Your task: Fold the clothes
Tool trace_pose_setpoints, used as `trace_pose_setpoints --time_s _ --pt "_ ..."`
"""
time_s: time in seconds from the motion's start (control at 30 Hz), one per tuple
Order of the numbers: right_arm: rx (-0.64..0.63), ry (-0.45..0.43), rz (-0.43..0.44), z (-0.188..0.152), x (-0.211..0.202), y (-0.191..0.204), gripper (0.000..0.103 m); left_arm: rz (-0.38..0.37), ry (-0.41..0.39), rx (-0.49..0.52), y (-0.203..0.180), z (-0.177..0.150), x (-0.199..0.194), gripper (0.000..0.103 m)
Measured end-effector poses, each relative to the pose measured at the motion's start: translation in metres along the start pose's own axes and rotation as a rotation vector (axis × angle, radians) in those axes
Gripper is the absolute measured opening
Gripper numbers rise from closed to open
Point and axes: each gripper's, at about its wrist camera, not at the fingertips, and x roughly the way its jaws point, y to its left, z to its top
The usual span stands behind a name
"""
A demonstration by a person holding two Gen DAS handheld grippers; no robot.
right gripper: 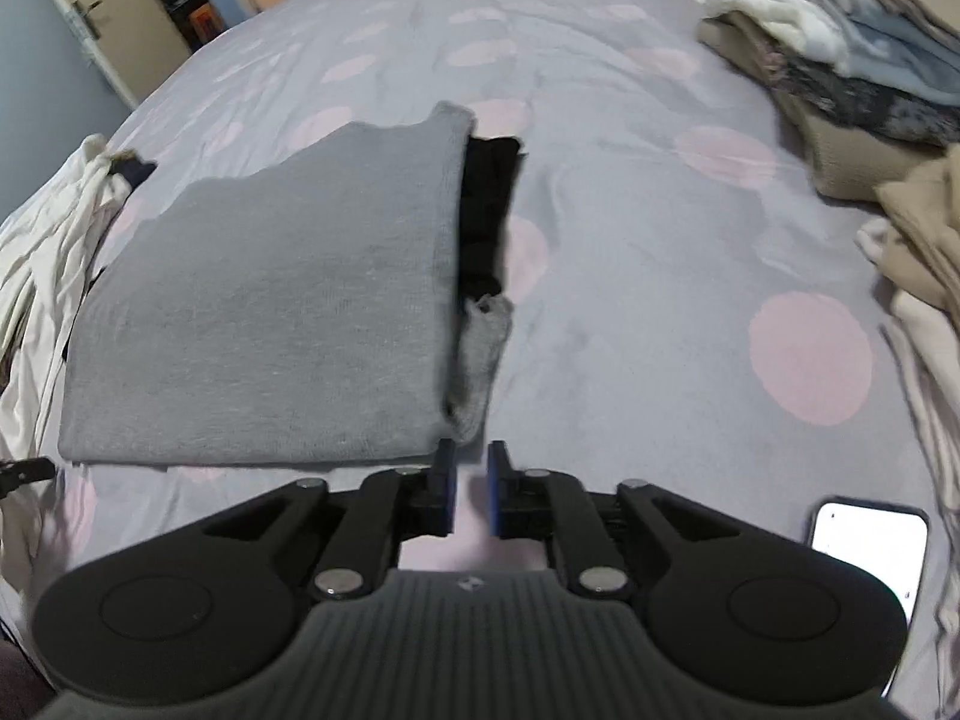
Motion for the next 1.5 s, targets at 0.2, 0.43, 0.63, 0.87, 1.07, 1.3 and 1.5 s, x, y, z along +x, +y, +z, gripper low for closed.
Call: trace_pose_setpoints --time_s 0.2,0.43,0.63,0.87,1.07,1.3,1.5 --pt "0.166 -0.056 0.095 0.008 -0.007 -0.013 0.047 -0.055 -0.032 -0.085 -0.004 0.012 0.010 0.049" --pt "0.333 -0.008 0.156 0.012 0.022 -0.027 0.051 -0.078 0.014 -0.177 0.005 0.015 0.044 0.047" --pt "0.341 0.008 0.167 0.013 0.048 -0.025 0.050 -0.069 -0.014 -0.155 0.001 0.014 0.053 0.036" --pt "0.326 -0.004 0.137 0.017 0.052 -0.016 0.013 -0.080 -0.033 -0.145 -0.009 0.015 0.050 0.005" --pt "0.320 -0.043 0.133 0.027 0.020 -0.004 0.010 -0.085 -0.045 -0.158 -0.006 0.026 0.017 0.004" --pt "0.298 -0.001 0.131 0.021 -0.030 0.002 0.010 -0.103 0.030 -0.151 -0.006 0.028 -0.026 0.004" --pt "0.270 0.085 0.120 -0.021 -0.052 0.003 0.010 -0.104 0.120 -0.145 -0.008 -0.002 -0.044 0.004"
